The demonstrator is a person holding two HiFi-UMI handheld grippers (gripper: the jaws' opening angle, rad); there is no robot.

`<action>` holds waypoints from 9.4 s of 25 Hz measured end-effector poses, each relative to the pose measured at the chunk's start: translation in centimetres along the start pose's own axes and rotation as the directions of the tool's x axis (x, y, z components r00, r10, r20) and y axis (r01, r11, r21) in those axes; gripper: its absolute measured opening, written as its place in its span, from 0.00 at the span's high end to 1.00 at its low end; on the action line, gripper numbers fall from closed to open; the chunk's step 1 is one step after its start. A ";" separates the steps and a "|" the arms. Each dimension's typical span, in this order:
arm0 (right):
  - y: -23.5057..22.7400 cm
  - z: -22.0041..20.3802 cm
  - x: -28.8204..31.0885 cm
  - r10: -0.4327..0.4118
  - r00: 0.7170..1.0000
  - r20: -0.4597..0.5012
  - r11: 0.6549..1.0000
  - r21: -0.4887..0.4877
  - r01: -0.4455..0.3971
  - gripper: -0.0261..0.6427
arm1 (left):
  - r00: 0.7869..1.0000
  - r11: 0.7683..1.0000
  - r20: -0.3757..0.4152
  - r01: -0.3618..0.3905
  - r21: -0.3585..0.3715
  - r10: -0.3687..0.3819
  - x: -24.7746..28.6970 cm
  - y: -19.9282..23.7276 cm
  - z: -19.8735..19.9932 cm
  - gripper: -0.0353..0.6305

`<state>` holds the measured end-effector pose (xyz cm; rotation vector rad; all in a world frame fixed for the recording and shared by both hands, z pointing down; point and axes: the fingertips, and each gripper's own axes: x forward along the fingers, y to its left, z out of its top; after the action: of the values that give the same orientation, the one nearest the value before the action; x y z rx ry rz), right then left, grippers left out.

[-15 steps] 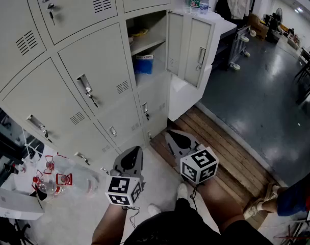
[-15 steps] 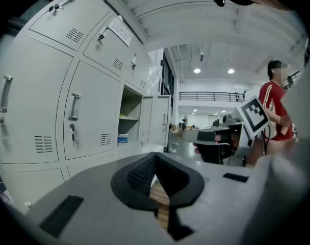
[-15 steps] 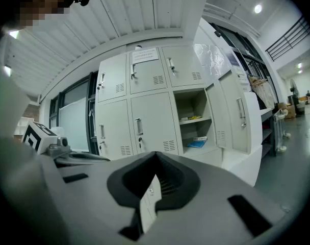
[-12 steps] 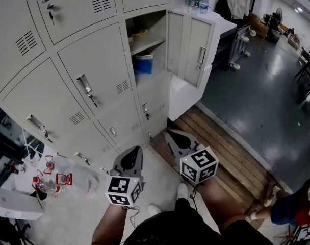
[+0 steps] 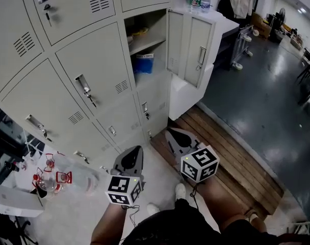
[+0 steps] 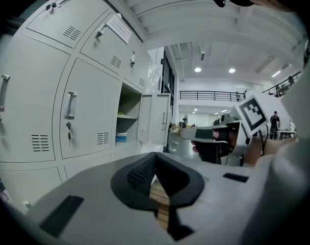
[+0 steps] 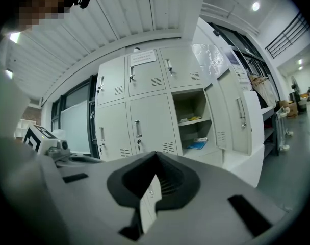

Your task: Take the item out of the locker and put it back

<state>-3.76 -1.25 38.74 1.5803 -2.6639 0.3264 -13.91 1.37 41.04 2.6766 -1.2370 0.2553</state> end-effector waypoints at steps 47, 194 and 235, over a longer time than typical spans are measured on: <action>-16.4 5.1 5.6 0.202 0.979 -0.009 0.977 -0.070 -0.203 0.96 | 0.979 0.981 0.067 -0.191 -0.037 0.193 16.3 -3.1 4.8 0.94; -15.0 1.1 10.0 0.202 0.966 -0.163 0.959 -0.168 -0.229 0.94 | 0.976 0.976 0.045 -0.208 -0.063 0.211 16.9 -2.2 2.1 0.94; 3.4 -4.8 -0.3 0.104 0.990 -0.094 0.994 0.053 -0.100 0.94 | 0.997 0.997 0.029 -0.064 -0.042 0.065 -2.2 -1.8 -3.3 0.94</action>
<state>-6.98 1.51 42.81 1.4041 -2.6874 0.4609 -14.18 4.88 43.61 2.6177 -1.3247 0.1970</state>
